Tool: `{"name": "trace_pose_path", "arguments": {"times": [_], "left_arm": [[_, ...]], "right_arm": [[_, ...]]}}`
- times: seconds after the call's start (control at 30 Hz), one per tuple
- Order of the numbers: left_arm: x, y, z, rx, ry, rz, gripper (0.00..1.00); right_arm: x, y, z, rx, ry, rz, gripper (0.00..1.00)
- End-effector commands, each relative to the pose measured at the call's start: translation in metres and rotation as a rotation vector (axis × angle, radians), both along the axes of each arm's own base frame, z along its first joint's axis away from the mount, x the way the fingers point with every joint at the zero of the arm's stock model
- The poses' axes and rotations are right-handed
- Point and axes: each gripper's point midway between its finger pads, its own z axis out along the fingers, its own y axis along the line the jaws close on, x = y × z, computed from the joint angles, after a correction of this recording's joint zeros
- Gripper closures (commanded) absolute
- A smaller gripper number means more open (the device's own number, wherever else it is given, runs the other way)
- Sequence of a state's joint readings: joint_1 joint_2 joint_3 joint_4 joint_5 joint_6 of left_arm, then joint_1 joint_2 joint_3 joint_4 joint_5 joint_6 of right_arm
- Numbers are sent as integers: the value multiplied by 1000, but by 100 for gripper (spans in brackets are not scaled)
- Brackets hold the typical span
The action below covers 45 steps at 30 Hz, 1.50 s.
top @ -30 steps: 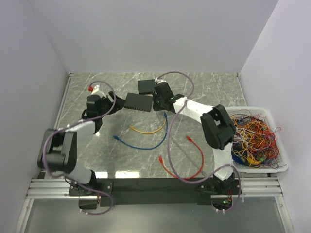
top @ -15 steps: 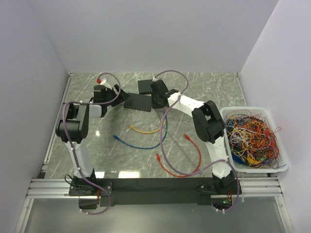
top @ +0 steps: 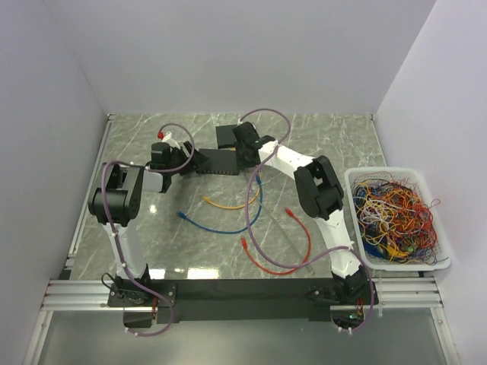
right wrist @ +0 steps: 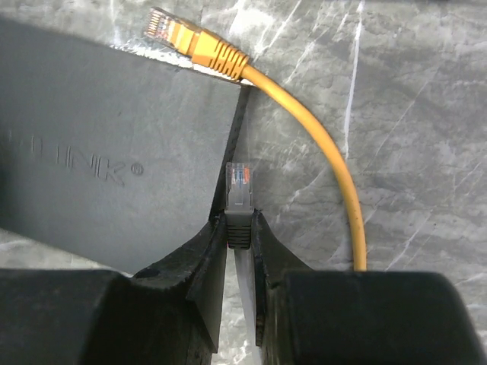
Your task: Insert the plug into the switch port
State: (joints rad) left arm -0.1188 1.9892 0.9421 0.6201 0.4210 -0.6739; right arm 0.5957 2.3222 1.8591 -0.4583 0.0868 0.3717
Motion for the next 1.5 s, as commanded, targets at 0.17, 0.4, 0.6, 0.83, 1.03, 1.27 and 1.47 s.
{"name": "trace_pose_path", "arguments": {"times": [0.17,0.4,0.6,0.83,1.03,1.27,1.47], "left_arm": [[-64,-31,21,-39,-20,-61,26],[-119,-9,0,-15,96,38,26],[-152,5,-9,26,149,62,26],[-156,23,9,77,152,153,25],[-146,42,56,122,71,254,23],[-121,59,87,164,-39,316,17],[-78,64,82,130,-45,245,20]], "right_arm": [[-23,50,6,42,-15,133,100],[-52,78,-1,53,-6,207,100],[-64,91,-4,61,-9,237,100],[-43,78,29,3,-112,216,100],[-35,42,61,-39,-175,148,100],[-63,18,83,-8,-196,127,100],[-94,18,82,34,-157,187,100]]}}
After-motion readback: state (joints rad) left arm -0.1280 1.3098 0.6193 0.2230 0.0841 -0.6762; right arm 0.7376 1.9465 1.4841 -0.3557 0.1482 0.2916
